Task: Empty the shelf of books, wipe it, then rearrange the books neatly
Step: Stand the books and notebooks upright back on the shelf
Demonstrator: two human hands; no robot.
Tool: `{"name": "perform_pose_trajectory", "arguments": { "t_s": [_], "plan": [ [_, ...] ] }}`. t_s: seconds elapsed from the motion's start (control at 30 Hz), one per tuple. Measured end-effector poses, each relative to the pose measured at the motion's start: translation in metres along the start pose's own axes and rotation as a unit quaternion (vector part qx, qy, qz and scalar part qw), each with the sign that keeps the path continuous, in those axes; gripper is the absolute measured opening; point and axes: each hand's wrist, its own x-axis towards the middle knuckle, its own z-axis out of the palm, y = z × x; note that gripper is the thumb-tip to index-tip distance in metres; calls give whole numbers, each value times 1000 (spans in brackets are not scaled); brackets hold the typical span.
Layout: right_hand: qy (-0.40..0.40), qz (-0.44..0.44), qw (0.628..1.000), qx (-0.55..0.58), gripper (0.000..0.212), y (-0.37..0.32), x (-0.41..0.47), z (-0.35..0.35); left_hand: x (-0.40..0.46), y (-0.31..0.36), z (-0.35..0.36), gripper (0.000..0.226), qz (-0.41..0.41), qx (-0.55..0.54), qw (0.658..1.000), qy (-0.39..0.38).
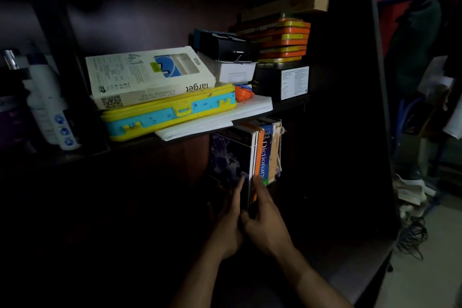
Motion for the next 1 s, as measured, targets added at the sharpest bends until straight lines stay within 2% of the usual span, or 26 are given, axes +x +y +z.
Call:
{"name": "perform_pose_trajectory", "arguments": {
  "t_s": [0.07,0.17,0.27,0.4,0.53,0.63,0.8,0.9,1.0],
  "plan": [
    [0,0,1000,6,91,1,-1,0,1,-1,2,88,-19,1,1000,11],
    [14,0,1000,25,88,-1,-2,0,3,3,0,89,-47,-54,994,79],
    [20,-14,1000,3,90,-1,-1,1,3,4,-1,86,-47,-57,991,108],
    [25,-8,1000,10,90,0,0,2,4,2,-1,80,-66,-51,990,116],
    [29,2,999,26,88,2,1,2,3,-2,1,70,-69,2,994,85],
    [29,6,999,46,85,1,0,2,3,-4,-1,70,-72,-5,993,88],
    [22,47,995,87,76,-18,-25,-18,-26,23,-9,58,-67,-63,984,154],
    [-12,69,996,62,75,-24,-64,-39,-61,46,-4,58,-83,-111,981,132],
    [-43,68,996,31,76,-24,-126,-68,-100,85,15,48,-90,-211,968,105]
  ]
}}
